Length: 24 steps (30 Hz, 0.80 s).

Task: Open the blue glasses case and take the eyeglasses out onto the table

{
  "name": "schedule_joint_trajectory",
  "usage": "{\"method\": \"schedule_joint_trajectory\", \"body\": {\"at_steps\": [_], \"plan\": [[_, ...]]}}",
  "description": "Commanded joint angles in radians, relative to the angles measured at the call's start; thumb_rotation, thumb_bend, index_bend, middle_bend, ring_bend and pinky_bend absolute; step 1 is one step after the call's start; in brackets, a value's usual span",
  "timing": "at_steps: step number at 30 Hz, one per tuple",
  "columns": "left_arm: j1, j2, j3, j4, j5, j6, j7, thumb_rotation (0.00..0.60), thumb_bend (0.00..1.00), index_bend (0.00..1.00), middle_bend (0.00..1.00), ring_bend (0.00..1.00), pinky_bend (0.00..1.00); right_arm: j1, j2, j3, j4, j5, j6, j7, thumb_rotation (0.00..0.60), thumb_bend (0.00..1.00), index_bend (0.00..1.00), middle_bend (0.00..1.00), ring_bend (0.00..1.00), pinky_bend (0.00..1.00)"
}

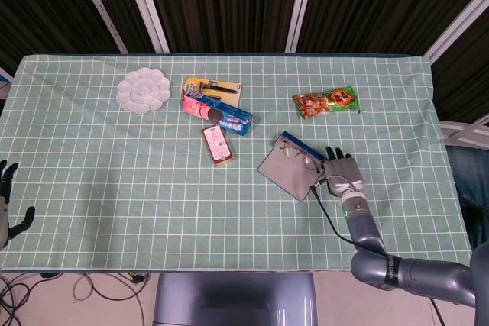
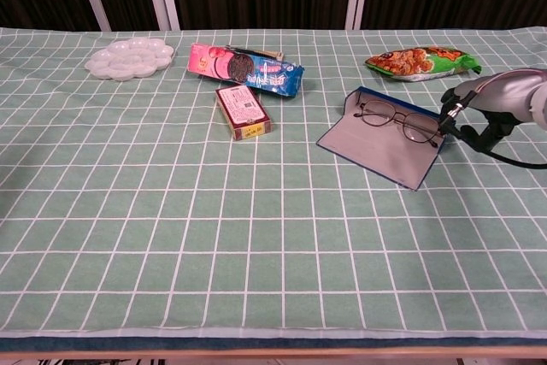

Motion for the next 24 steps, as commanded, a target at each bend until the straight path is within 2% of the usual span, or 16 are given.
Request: {"method": "schedule_joint_trajectory", "body": {"at_steps": [1, 24], "plan": [[0.0, 0.0, 0.0, 0.0, 0.0, 0.0, 0.0, 0.6, 0.33, 0.05, 0.0, 0.0, 0.0, 0.003, -0.005, 0.007, 0.016, 0.011, -0.005, -0.001, 0.6, 0.8, 0.32, 0.0, 0.0, 0.2], [0.001, 0.001, 0.0, -0.001, 0.001, 0.001, -0.001, 0.6, 0.33, 0.05, 0.0, 0.0, 0.0, 0.027, -0.048, 0.043, 0.152, 0.109, -0.045, -0.025, 0.6, 0.81, 0.32, 0.0, 0.0, 0.2]]}}
